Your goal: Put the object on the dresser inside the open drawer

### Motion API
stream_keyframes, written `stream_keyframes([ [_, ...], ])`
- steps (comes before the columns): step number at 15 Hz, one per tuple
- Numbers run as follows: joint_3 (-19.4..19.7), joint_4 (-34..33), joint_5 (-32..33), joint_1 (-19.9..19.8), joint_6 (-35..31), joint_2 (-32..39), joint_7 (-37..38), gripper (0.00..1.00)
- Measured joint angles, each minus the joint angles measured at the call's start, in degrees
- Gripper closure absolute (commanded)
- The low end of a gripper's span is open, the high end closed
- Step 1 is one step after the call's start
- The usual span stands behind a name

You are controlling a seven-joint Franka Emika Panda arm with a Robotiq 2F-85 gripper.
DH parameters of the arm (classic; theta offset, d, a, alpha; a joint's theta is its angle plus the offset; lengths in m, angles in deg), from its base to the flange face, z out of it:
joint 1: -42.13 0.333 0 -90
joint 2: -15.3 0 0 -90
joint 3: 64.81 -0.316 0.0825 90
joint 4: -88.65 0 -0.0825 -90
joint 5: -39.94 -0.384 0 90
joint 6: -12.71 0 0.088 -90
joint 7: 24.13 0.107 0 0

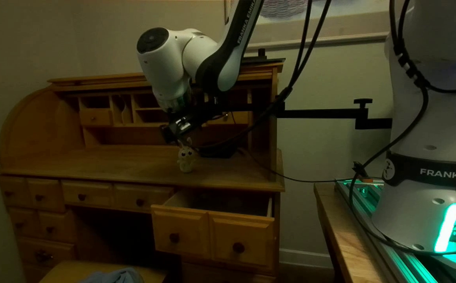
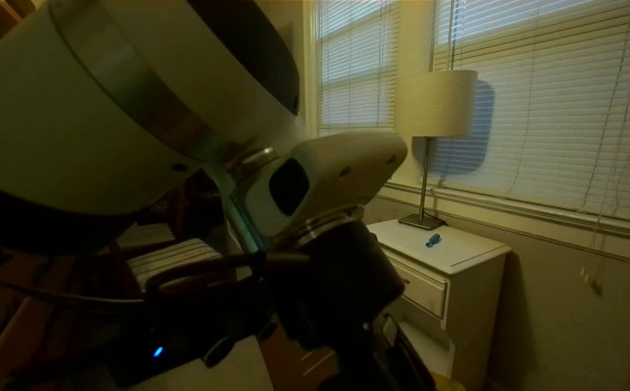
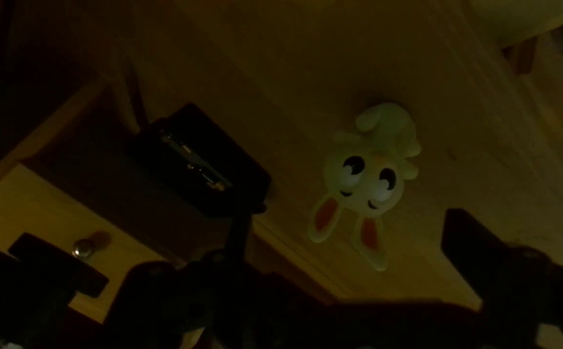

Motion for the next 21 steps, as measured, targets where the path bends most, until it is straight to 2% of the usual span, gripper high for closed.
stream_keyframes([
  [3,0.2,-0.4,1.5,-1.0,0.2,1.1,5.3,0.0],
  [13,0.0,-1.2,1.4,-1.1,0.3,2.2,7.1,0.0],
  [21,0.1,-5.6,2.9,-1.2,0.3,8.2,12.3,0.0],
])
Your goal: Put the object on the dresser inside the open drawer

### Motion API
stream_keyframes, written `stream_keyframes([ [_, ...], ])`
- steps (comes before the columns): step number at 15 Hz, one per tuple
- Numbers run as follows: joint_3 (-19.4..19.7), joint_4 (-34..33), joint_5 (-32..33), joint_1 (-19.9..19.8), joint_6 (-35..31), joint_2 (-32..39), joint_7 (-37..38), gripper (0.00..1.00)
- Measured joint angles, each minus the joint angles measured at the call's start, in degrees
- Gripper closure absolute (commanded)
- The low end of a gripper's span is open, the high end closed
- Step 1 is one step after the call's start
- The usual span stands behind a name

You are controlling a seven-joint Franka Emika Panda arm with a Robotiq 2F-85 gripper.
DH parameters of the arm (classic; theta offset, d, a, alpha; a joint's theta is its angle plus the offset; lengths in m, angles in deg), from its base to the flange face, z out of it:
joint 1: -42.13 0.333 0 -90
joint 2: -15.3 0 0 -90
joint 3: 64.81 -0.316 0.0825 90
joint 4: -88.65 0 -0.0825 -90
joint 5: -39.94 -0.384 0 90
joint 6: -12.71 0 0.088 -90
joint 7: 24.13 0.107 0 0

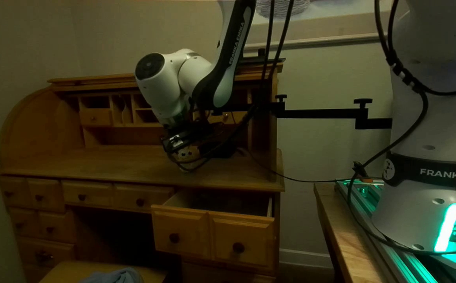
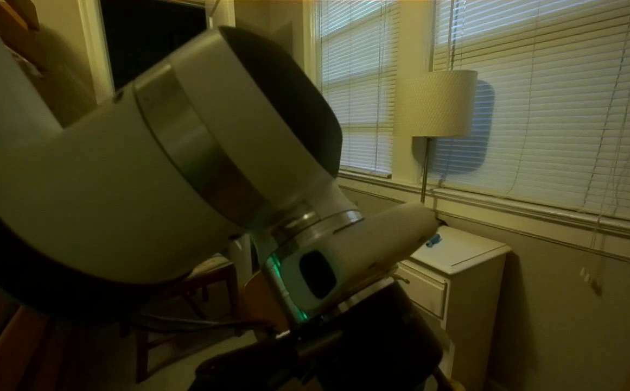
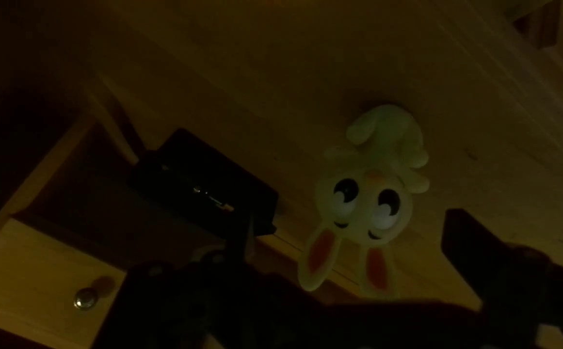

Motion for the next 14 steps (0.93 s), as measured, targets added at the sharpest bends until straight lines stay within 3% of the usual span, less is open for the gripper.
stream_keyframes([
  [6,0.2,-3.7,6.6,-0.7,0.0,4.0,8.9,0.0],
  [14,0.2,-5.5,9.7,-2.1,0.0,6.7,17.9,0.0],
])
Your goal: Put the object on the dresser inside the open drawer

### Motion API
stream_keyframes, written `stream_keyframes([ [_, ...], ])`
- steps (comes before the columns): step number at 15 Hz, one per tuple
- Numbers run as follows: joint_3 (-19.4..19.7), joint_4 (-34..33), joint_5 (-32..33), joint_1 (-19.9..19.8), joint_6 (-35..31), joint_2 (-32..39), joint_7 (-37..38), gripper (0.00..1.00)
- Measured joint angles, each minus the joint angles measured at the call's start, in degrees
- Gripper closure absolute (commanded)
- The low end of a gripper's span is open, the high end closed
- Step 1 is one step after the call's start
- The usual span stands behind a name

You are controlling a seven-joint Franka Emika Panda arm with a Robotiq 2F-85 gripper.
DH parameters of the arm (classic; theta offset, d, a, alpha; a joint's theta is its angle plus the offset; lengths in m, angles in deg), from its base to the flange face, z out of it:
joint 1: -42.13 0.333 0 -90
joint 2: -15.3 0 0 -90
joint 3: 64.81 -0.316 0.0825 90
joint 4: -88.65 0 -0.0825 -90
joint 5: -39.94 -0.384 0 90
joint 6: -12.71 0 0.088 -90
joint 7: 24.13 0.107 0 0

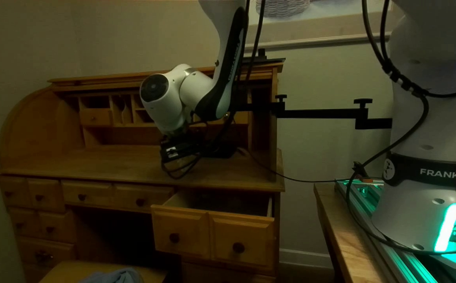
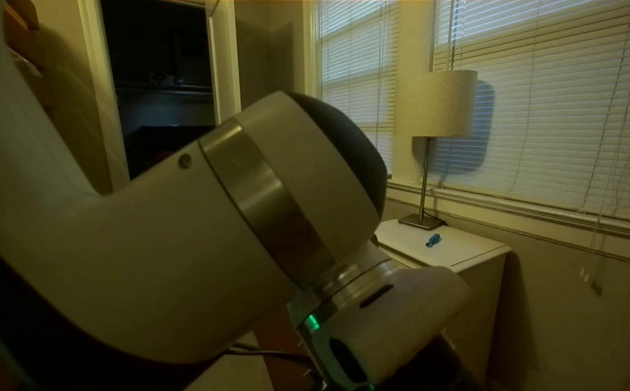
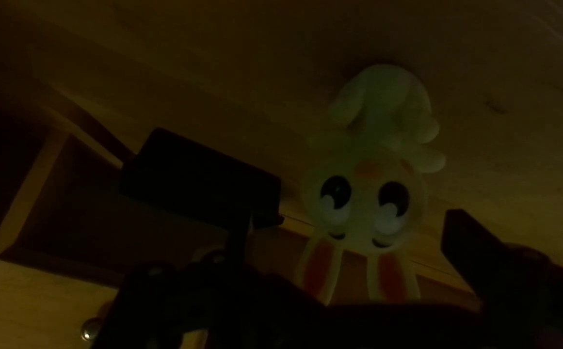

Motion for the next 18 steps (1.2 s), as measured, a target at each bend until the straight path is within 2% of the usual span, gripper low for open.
stream_keyframes([
  [4,0.0,-0.6,1.9,-0.5,0.0,0.8,3.0,0.0],
  [5,0.0,-0.7,2.1,-0.6,0.0,1.0,3.4,0.2],
  [11,-0.1,-1.3,2.2,-0.8,0.0,2.0,4.7,0.63],
  [16,-0.1,-1.6,2.2,-0.9,0.0,2.1,5.0,0.8],
  [18,-0.5,-1.7,2.1,-1.3,0.0,2.1,5.0,0.83],
])
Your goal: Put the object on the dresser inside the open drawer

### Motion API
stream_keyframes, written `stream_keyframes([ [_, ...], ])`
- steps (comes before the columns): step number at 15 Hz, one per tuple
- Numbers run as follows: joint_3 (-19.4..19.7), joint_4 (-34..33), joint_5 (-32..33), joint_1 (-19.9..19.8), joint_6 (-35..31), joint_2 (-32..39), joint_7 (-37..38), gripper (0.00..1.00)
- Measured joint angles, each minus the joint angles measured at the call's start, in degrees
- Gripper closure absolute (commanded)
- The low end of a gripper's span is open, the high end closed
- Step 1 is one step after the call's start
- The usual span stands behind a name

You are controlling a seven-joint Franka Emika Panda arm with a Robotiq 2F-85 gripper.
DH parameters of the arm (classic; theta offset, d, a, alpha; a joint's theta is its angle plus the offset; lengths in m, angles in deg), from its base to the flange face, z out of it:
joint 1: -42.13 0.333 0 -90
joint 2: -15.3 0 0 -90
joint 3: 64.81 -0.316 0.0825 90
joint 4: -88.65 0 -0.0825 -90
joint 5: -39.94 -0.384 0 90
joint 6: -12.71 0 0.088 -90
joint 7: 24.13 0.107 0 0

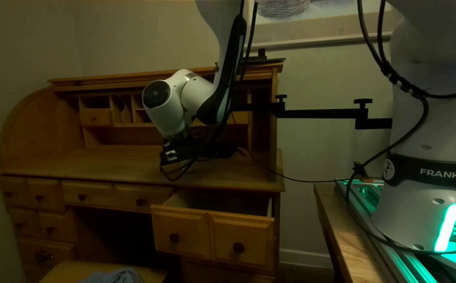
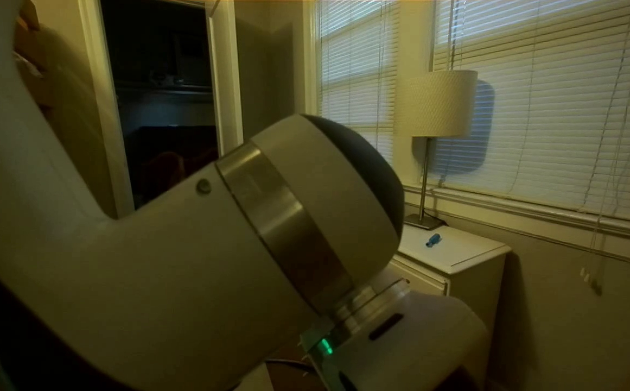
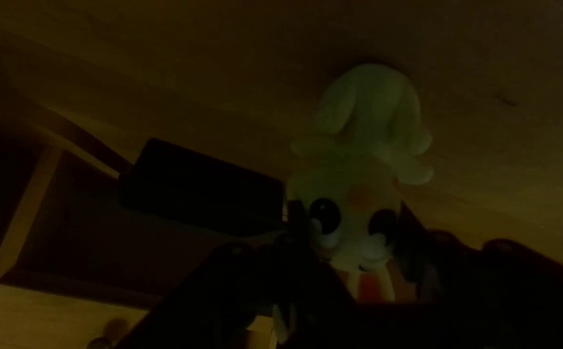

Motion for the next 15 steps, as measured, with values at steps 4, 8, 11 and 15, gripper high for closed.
stream_keyframes([
  [4,-1.1,-0.2,-0.8,-1.2,-1.1,-0.4,-0.6,0.89],
  [8,-2.0,-0.1,-4.2,-2.4,-3.9,-1.3,-6.2,0.92],
  [11,-2.4,0.1,-8.8,-3.0,-6.6,-2.2,-12.5,0.92],
  [15,-2.5,1.2,-15.6,-3.2,-9.9,-3.6,-22.3,0.92],
])
